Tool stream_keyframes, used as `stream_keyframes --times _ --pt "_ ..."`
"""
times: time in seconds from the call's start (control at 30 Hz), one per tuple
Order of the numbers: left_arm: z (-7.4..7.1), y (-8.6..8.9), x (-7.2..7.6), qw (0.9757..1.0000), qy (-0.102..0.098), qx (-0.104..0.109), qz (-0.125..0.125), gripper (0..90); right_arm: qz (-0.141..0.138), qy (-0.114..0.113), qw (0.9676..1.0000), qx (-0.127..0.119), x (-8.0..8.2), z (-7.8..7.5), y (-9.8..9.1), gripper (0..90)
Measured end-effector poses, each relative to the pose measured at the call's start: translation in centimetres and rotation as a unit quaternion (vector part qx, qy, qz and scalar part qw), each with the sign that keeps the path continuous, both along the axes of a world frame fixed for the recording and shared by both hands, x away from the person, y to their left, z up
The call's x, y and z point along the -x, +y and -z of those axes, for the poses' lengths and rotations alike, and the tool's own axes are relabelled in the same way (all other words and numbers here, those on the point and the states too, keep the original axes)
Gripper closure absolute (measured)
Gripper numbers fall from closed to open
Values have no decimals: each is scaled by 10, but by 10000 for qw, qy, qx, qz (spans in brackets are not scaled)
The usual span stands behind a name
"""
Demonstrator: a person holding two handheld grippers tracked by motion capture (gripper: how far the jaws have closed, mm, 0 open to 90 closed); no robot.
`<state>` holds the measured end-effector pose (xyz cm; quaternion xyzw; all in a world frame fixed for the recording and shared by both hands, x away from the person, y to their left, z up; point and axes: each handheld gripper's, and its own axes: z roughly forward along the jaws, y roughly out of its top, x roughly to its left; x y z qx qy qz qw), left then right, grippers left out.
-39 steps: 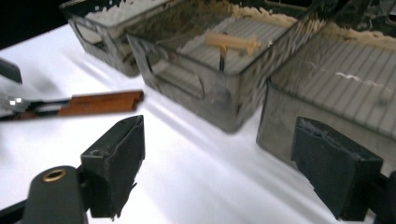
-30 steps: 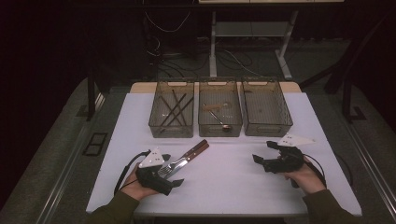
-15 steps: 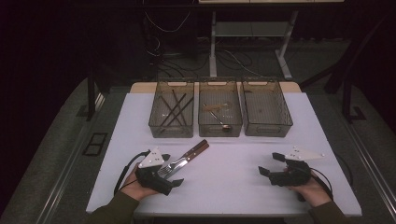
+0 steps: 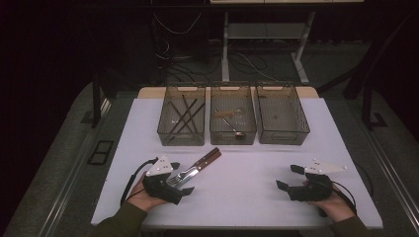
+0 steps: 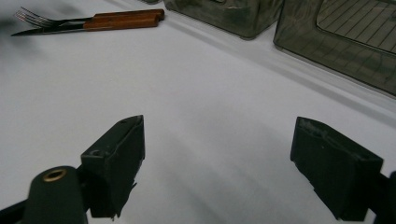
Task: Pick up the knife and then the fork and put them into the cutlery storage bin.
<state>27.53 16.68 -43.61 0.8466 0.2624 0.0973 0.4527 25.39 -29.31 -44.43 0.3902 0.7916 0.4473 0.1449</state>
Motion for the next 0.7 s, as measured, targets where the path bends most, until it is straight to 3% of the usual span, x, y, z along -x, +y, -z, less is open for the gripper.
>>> stream_keyframes --times 0.33,0.7 --pt "-11 -1 -9 9996 -13 12 -280 210 -53 -27 10000 80 1 0 2 180" --pt "-18 -19 -25 9988 81 -118 -476 465 -66 -7 9999 152 0 0 3 180"
